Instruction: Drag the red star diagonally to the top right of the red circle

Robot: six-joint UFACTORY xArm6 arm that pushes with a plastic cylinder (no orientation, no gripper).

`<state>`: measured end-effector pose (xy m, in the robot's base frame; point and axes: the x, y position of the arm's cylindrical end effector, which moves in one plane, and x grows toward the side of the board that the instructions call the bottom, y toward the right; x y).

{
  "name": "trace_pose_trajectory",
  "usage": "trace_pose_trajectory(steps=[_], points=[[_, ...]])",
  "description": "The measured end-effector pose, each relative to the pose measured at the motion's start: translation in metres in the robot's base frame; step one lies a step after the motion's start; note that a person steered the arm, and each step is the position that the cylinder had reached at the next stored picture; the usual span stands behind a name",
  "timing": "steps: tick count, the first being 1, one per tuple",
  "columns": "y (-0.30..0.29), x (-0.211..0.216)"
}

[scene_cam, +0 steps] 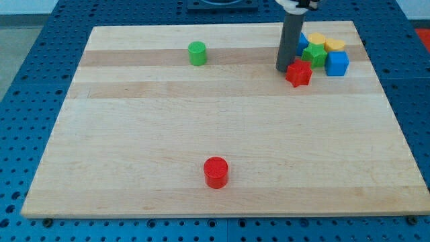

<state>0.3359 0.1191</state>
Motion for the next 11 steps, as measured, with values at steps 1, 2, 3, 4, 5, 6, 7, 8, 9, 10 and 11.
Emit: trace_pose_trajectory(steps=[1, 2, 3, 4, 5, 6, 7, 8, 9, 10, 11], points=[[-0.001, -0.033], [0.009, -0.042], [0.024, -0.031], [0.038, 0.008], [0.038, 0.033], [0.035, 0.083], [0.026, 0.114], [0.007, 0.125], [-0.007, 0.127], [-0.005, 0.127], [-0.005, 0.127]])
